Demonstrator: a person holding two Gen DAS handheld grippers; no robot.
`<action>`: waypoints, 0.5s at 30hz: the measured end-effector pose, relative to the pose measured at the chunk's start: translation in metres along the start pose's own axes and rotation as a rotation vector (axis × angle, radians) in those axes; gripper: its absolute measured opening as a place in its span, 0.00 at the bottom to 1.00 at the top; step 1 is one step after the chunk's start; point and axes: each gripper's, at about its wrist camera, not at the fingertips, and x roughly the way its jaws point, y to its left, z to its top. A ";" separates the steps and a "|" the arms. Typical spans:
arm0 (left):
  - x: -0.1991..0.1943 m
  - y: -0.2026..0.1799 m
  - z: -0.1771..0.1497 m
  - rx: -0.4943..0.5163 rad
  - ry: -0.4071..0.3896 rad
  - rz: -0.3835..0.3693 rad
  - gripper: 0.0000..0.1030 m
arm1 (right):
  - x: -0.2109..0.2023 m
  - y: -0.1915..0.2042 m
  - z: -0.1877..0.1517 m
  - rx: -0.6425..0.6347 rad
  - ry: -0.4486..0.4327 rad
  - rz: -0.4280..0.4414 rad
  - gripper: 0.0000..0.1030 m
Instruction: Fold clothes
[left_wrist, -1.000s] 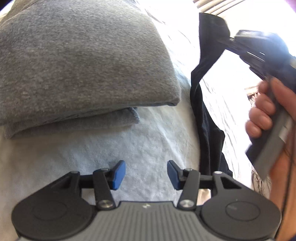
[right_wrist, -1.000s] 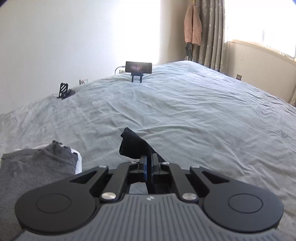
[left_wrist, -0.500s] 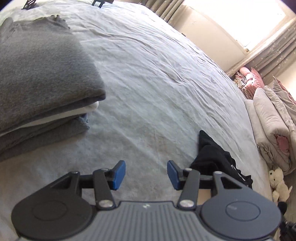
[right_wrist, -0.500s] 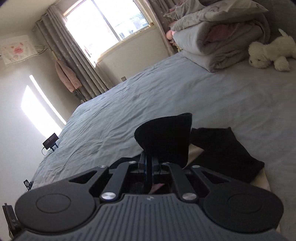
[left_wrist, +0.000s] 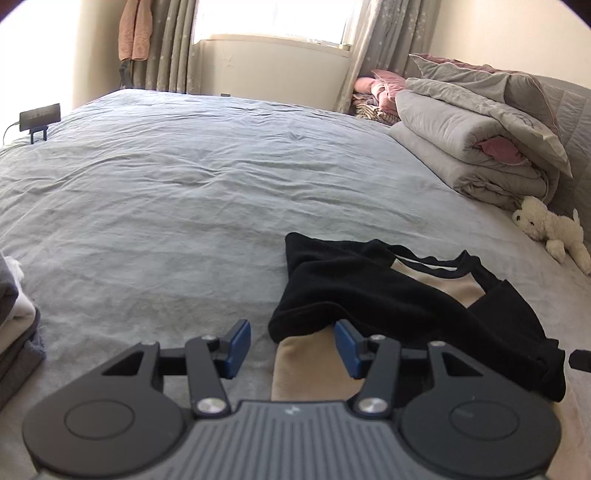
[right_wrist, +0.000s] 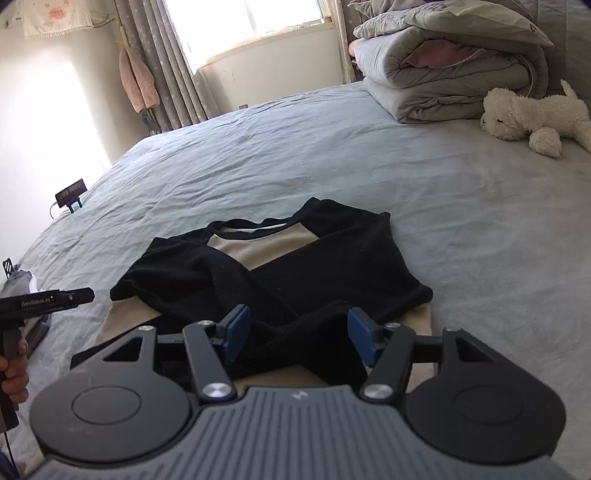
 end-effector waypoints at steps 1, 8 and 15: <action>0.003 -0.006 0.000 0.050 -0.008 0.005 0.50 | -0.002 -0.002 -0.002 -0.015 0.001 -0.010 0.61; 0.027 -0.021 -0.005 0.312 0.018 0.027 0.50 | 0.013 -0.009 -0.010 -0.117 0.066 0.021 0.61; 0.046 -0.022 -0.012 0.463 0.045 0.045 0.44 | 0.039 -0.033 0.005 0.109 0.153 0.057 0.60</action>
